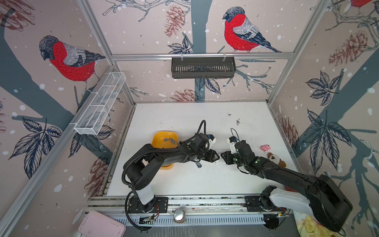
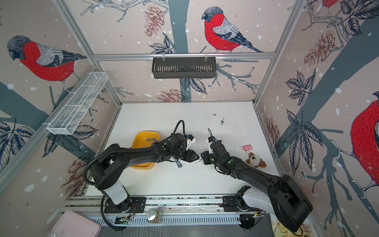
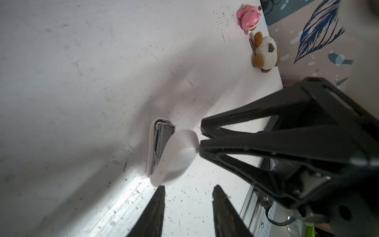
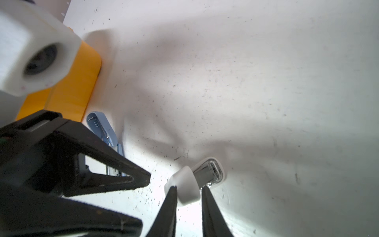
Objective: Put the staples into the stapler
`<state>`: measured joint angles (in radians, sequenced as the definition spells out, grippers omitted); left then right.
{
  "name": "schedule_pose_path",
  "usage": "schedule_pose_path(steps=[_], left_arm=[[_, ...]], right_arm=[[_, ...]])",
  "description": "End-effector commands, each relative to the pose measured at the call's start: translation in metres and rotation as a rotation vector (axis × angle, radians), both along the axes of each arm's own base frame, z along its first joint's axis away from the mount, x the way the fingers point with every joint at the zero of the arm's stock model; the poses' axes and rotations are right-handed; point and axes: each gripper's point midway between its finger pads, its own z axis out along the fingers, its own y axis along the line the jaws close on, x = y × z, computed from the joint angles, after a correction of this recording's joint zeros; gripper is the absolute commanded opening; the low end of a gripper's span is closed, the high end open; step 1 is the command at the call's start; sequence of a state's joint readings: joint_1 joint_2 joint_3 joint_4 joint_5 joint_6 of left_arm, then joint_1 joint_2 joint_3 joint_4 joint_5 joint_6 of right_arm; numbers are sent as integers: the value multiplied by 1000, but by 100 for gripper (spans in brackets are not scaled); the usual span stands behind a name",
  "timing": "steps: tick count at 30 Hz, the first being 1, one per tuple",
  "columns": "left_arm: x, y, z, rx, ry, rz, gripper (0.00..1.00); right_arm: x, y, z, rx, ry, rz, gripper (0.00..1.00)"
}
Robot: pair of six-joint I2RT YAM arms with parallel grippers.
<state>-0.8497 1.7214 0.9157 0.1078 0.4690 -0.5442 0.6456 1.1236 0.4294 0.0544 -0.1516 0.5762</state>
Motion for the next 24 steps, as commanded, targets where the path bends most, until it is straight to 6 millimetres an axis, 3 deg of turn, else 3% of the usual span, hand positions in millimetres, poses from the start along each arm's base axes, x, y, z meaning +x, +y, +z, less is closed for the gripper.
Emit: schedule_pose_path(steps=[1,5,8,18,24], left_arm=[[6,5,-1,54,-56,-5,46],[4,-1,-2,127,-139,-47,58],[7,-10,1,162,-210,-69,61],[22,-14,-8,244,-335,-105,58],[15,-19,-11,235,-341,-173,54]], right_arm=[[-1,-4,7,-7,-11,-6,26],[1,-17,15,-10,-32,-49,29],[2,-26,21,-8,-46,-72,31],[2,-46,32,6,-82,-124,32],[1,-49,32,22,-87,-134,32]])
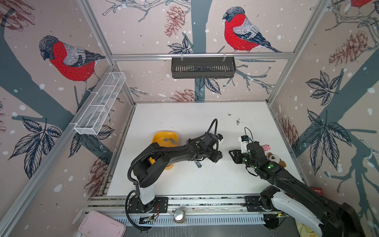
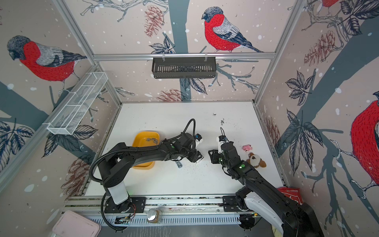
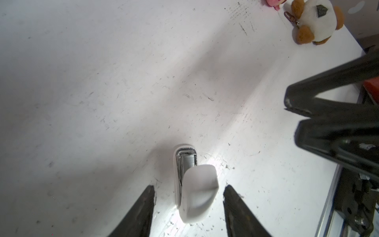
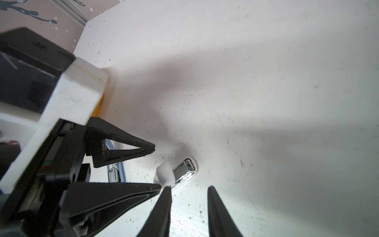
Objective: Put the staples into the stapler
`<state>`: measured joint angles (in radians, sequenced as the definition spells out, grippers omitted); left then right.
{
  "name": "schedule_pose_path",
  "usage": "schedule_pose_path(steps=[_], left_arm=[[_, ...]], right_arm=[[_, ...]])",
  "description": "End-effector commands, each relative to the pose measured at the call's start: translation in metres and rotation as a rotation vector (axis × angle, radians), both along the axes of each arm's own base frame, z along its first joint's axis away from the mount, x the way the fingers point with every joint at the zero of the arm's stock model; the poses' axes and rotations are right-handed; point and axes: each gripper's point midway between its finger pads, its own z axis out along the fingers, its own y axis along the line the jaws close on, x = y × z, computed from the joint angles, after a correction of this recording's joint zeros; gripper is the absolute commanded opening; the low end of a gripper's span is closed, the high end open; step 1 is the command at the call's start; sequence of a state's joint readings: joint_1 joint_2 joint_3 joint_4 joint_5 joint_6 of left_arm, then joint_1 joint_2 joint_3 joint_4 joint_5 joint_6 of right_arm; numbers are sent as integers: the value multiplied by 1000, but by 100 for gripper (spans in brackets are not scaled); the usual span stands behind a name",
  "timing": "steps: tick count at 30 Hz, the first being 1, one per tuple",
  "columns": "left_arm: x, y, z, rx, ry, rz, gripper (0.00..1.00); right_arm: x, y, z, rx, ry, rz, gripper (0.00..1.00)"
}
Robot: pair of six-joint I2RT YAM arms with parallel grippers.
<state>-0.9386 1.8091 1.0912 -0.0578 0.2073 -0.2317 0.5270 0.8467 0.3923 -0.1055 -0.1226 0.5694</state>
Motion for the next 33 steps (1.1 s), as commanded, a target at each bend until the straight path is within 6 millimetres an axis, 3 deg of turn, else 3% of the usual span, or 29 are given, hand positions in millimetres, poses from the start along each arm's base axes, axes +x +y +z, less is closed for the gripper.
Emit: schedule_pose_path(steps=[1,7,20,28,33], left_arm=[[-4,-1,-4,22,-11,-51,54],[-8,-4,-9,31,-2,-68,50],[-2,-9,-11,43,6,-48,26],[-9,11,-17,156,12,-77,21],[-16,29,-25,257,25,-107,21]], right_arm=[[0,-1,0,-4,-4,5,32],[0,0,-2,-2,6,9,32],[-3,0,-10,-4,27,17,31],[-2,-2,-14,-16,34,6,31],[-5,5,-12,3,41,48,41]])
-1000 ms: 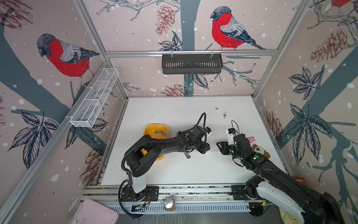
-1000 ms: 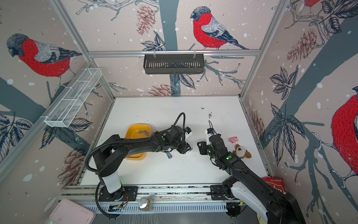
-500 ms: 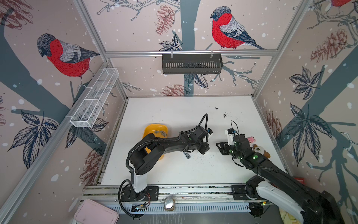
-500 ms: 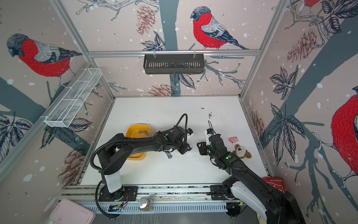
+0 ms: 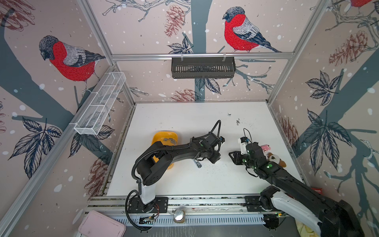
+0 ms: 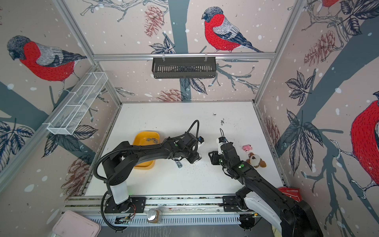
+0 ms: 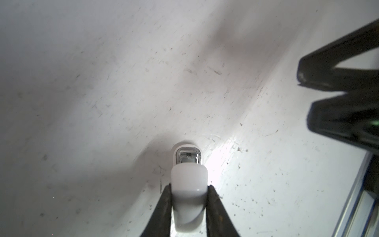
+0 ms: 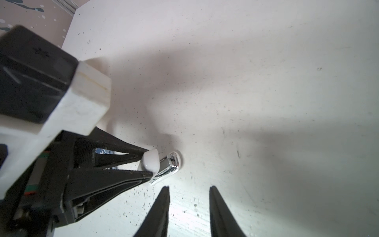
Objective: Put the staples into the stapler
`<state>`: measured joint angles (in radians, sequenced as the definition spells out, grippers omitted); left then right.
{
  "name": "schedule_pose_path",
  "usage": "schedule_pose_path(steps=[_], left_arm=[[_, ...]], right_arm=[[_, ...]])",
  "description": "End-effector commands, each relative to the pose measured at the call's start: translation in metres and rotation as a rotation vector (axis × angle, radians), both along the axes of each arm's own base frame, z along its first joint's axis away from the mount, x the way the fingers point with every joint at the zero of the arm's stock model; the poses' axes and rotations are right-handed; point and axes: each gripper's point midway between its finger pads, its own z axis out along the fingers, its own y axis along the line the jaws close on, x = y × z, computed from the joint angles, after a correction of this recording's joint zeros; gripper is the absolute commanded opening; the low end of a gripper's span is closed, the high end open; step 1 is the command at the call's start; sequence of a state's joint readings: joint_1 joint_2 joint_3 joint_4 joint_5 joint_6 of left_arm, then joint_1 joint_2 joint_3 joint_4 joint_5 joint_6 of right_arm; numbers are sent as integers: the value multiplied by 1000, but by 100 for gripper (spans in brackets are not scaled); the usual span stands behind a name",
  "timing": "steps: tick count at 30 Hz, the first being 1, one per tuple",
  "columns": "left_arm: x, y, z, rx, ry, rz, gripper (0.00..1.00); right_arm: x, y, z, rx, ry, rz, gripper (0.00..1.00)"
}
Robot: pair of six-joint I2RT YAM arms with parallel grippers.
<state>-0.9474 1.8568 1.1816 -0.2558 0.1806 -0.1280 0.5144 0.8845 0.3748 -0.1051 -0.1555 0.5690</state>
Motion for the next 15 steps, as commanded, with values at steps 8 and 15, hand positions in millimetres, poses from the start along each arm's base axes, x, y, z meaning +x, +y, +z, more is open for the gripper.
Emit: schedule_pose_path(steps=[8,15], left_arm=[[-16,37,-25,229,50,-60,18],[-17,42,-31,298,65,-89,15]], right_arm=[[-1,10,10,33,-29,54,73],[-1,7,8,24,-26,46,75]])
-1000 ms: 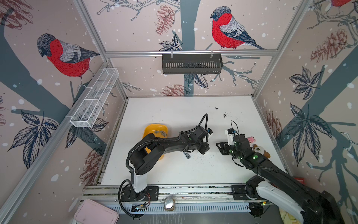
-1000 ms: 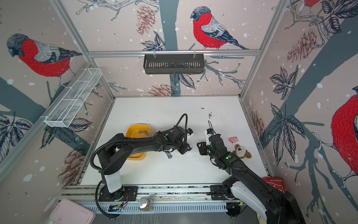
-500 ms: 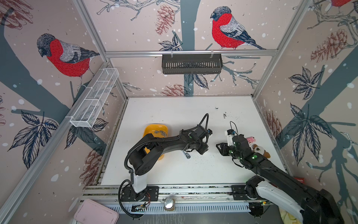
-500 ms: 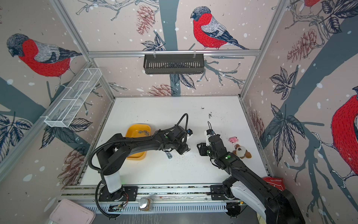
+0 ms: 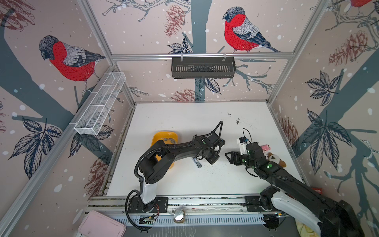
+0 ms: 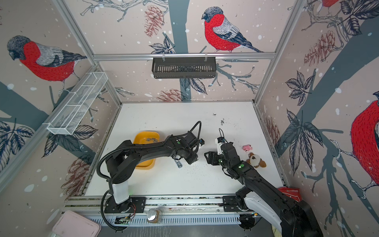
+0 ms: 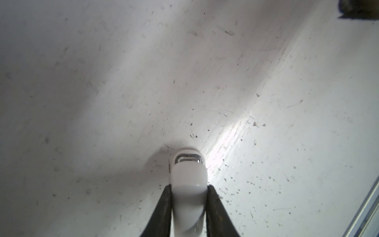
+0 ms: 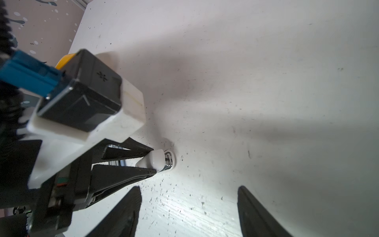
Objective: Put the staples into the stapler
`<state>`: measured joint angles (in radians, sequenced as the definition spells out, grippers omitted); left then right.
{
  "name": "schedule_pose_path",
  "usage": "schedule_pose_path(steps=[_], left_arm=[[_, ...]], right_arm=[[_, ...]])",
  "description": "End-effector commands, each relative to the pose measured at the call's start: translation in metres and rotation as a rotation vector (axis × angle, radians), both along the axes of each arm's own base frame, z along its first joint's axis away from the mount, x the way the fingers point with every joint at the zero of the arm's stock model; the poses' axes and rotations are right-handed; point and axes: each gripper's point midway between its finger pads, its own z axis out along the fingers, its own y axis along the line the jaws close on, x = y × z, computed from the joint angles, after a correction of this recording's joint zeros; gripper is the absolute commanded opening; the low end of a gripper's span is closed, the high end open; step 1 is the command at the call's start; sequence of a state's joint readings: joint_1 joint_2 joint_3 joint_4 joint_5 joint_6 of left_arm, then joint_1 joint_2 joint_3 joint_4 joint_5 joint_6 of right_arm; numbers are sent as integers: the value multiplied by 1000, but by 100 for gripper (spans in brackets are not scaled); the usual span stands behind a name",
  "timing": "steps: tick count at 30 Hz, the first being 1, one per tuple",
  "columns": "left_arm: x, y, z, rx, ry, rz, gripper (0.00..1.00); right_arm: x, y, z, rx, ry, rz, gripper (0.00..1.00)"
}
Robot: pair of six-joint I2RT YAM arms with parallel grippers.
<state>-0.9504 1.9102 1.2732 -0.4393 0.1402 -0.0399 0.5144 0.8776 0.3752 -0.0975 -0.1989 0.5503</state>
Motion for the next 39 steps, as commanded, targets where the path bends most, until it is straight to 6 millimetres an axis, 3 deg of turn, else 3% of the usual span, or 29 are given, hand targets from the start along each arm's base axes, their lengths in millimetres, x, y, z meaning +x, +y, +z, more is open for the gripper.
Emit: schedule_pose_path(steps=[1,13,21,28,34,39], left_arm=[[-15,29,-20,157,53,-30,14],[-20,28,-36,206,84,-49,10],[3,16,4,108,-28,11,11],[36,11,20,54,-85,67,10],[82,-4,37,6,-137,96,11],[119,-15,39,-10,-153,103,11]], right_arm=[[2,1,3,3,-18,1,75],[2,-2,0,-11,-13,-9,75],[2,-3,1,-8,-18,-15,76],[7,-12,7,-14,-43,-76,79],[9,-13,10,-4,-50,-96,94],[9,-13,11,1,-54,-96,100]])
